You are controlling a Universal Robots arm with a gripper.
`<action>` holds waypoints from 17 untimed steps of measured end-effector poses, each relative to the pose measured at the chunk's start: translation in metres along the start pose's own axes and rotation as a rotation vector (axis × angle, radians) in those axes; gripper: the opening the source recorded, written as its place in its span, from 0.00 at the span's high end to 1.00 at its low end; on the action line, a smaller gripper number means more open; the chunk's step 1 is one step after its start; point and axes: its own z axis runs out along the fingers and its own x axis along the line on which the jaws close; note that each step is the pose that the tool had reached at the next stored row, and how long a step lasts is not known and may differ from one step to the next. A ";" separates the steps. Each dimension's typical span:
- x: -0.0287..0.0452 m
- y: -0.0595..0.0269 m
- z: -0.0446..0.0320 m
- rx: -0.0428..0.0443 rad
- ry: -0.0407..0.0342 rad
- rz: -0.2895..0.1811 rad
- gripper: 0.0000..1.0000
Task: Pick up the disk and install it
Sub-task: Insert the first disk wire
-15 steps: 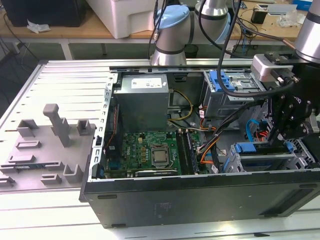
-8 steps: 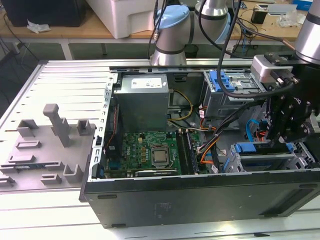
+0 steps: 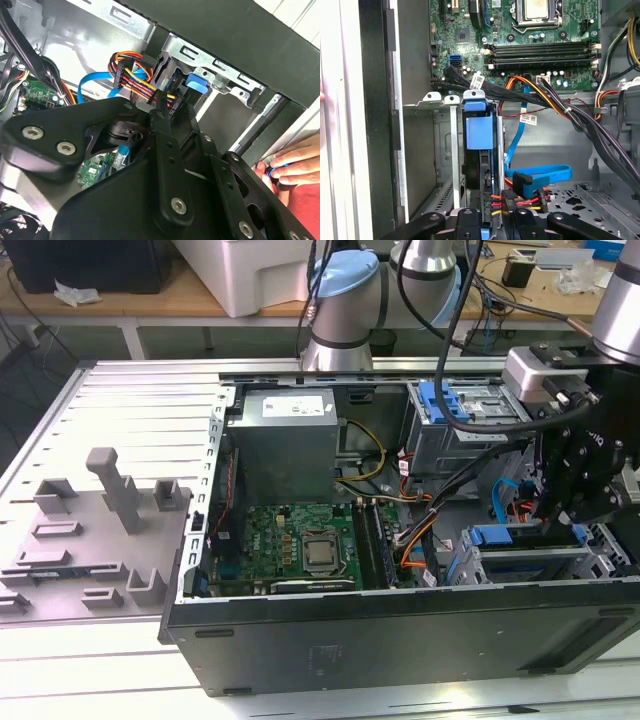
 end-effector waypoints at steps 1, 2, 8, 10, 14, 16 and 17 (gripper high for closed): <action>0.0002 -0.0001 -0.0018 0.0001 0.0004 0.000 0.69; 0.0003 -0.0001 -0.0033 0.0001 0.0009 0.000 0.69; 0.0009 -0.0004 -0.0123 0.0002 0.0060 0.000 0.69; 0.0008 -0.0005 -0.0161 0.0004 0.0105 0.000 0.69; 0.0004 -0.0006 -0.0211 0.0006 0.0167 0.000 0.69; 0.0002 -0.0006 -0.0227 0.0007 0.0181 0.000 0.69; 0.0000 -0.0006 -0.0231 0.0007 0.0186 0.000 0.69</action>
